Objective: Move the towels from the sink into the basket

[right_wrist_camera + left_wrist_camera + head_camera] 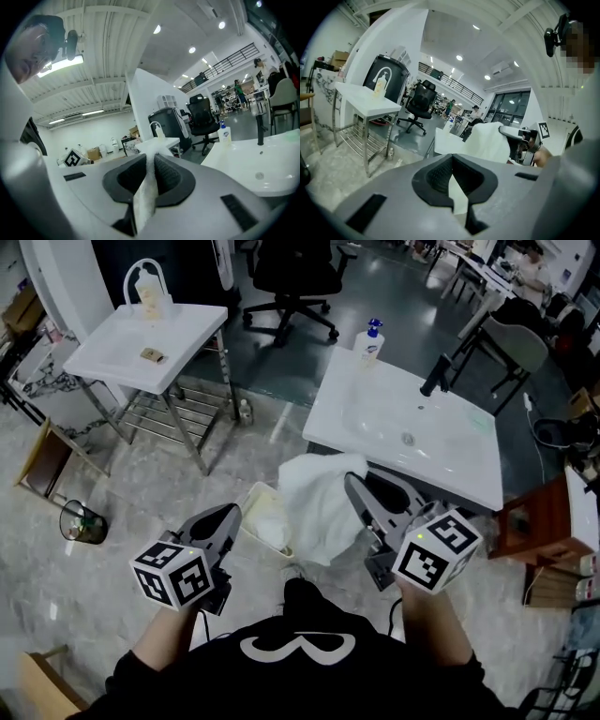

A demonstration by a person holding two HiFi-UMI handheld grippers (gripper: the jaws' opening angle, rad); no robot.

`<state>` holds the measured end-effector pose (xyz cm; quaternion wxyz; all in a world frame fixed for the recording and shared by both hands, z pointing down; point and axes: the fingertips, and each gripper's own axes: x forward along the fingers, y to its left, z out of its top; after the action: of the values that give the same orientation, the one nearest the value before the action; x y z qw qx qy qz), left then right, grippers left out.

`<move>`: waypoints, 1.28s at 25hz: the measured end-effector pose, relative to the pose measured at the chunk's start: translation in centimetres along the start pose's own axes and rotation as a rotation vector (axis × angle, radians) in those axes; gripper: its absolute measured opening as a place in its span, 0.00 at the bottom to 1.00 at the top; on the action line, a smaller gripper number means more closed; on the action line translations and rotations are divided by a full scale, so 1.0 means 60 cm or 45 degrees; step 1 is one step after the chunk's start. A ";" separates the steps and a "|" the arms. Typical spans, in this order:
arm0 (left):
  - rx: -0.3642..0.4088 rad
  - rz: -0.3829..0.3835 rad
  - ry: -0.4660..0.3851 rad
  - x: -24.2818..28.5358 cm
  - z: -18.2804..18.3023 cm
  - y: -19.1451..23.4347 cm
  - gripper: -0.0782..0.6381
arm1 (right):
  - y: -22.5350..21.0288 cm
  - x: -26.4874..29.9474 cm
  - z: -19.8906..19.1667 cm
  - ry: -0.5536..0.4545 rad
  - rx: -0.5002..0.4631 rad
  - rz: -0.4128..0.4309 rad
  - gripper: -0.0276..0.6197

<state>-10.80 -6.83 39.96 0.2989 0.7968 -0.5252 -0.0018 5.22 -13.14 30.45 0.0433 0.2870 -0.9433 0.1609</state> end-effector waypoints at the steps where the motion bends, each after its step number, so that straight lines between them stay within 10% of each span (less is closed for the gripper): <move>1: -0.007 0.014 -0.003 -0.004 -0.001 0.008 0.12 | -0.001 0.014 -0.015 0.028 0.006 0.011 0.12; 32: -0.254 0.392 0.124 0.122 -0.100 0.243 0.12 | -0.170 0.414 -0.500 0.840 -0.066 0.213 0.13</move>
<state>-17.80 -14.07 54.15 0.3981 0.6726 -0.6231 0.0305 -10.09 -24.38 65.92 0.3401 0.1401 -0.9025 0.2239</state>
